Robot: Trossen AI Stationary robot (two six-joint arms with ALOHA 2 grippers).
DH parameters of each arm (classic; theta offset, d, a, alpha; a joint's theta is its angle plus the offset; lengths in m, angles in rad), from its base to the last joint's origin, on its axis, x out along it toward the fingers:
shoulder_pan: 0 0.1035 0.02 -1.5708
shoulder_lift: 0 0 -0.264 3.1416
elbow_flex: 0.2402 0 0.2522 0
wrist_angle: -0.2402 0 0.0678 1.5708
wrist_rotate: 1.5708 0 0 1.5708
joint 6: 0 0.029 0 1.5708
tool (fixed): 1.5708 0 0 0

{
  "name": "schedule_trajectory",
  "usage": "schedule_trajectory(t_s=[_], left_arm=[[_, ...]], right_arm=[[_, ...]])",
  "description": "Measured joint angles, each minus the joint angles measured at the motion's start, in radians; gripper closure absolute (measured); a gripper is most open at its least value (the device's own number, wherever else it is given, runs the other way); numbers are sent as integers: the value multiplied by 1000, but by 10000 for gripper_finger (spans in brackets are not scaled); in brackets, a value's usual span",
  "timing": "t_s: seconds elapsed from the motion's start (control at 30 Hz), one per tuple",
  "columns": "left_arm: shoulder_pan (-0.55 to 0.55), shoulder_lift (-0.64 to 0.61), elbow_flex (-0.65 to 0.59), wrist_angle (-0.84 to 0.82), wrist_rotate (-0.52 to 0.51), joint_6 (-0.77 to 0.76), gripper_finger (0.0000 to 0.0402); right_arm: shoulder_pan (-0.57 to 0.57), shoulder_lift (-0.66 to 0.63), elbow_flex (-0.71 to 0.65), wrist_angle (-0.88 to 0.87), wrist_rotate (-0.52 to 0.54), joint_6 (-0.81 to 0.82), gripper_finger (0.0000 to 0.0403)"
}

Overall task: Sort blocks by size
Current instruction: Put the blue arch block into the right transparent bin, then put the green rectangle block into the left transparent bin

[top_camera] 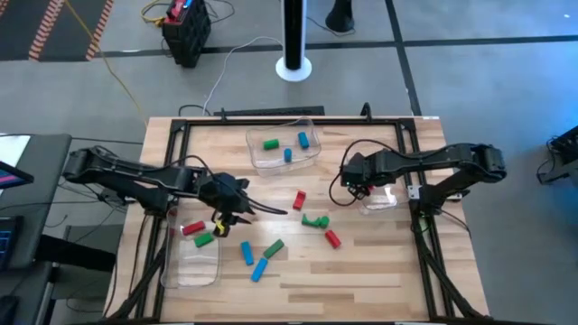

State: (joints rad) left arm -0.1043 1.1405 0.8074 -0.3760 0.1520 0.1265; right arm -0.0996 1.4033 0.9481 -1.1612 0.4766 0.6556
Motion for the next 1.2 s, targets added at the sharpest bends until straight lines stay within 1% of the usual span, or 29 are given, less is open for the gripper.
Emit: schedule_trajectory(t_s=[0.13,0.33,0.5,0.67,0.97,1.07,1.2], left_arm=[[-18,-70,0,22,0,8,274],[-42,-168,0,30,0,11,274],[-64,-214,0,26,-1,7,274],[-81,-226,0,24,-2,3,274],[-91,-225,1,18,-14,4,274],[-91,-225,1,16,-14,4,274],[-91,-225,1,15,-13,8,274]], right_arm=[[-23,0,-45,33,-56,1,328],[-41,0,-89,100,-71,-14,328],[-41,0,-92,127,-74,-26,325],[-41,-21,-92,124,-53,-25,300],[-39,-117,-92,130,-41,-6,241],[-26,-152,-92,131,-14,0,233],[1,-199,-92,141,41,23,233]])
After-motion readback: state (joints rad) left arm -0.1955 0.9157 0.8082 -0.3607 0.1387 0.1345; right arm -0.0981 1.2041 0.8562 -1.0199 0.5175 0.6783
